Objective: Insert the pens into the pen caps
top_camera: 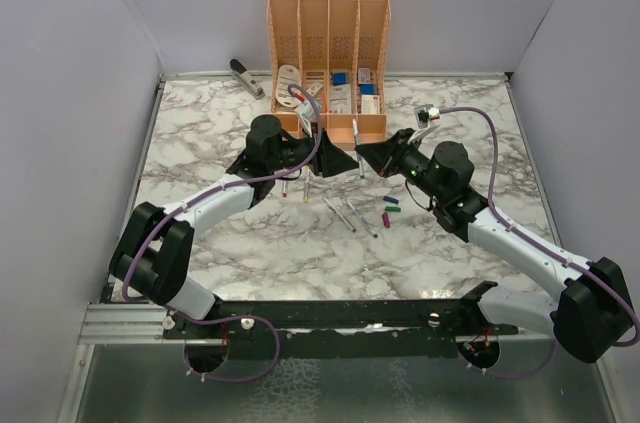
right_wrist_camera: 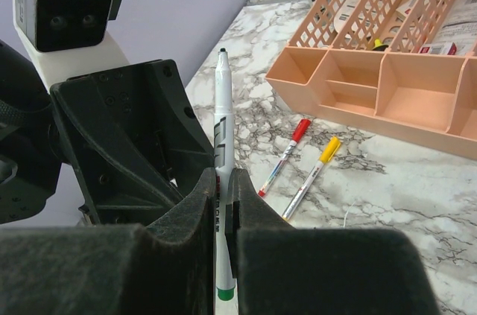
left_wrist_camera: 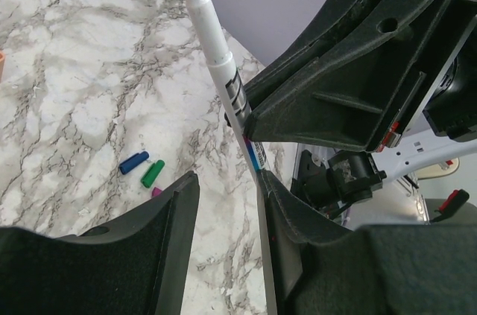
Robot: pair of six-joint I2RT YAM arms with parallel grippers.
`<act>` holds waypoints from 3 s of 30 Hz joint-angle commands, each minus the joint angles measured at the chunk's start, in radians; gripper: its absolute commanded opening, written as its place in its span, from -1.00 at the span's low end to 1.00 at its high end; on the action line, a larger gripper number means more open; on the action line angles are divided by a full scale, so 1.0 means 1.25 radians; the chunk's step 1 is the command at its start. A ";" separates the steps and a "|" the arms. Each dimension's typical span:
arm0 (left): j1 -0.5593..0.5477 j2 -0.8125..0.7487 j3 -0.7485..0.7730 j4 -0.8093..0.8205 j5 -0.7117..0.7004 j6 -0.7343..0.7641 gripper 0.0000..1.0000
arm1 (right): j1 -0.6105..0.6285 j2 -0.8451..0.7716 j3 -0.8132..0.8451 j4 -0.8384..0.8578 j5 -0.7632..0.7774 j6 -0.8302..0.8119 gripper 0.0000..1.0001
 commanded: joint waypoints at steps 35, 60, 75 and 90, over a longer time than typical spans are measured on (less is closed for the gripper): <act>-0.011 -0.001 0.017 0.066 0.013 -0.047 -0.13 | 0.002 0.013 -0.023 0.094 -0.052 0.074 -0.98; -0.010 0.039 0.032 0.094 -0.002 -0.075 -1.00 | 0.002 0.027 -0.021 0.086 -0.067 0.065 -0.98; -0.005 -0.007 -0.050 0.014 -0.044 -0.023 -1.00 | 0.002 -0.130 0.032 -0.065 0.228 -0.096 -0.37; -0.003 -0.070 -0.044 -0.148 -0.107 0.098 -0.85 | -0.022 -0.074 0.147 -0.448 0.476 -0.361 0.15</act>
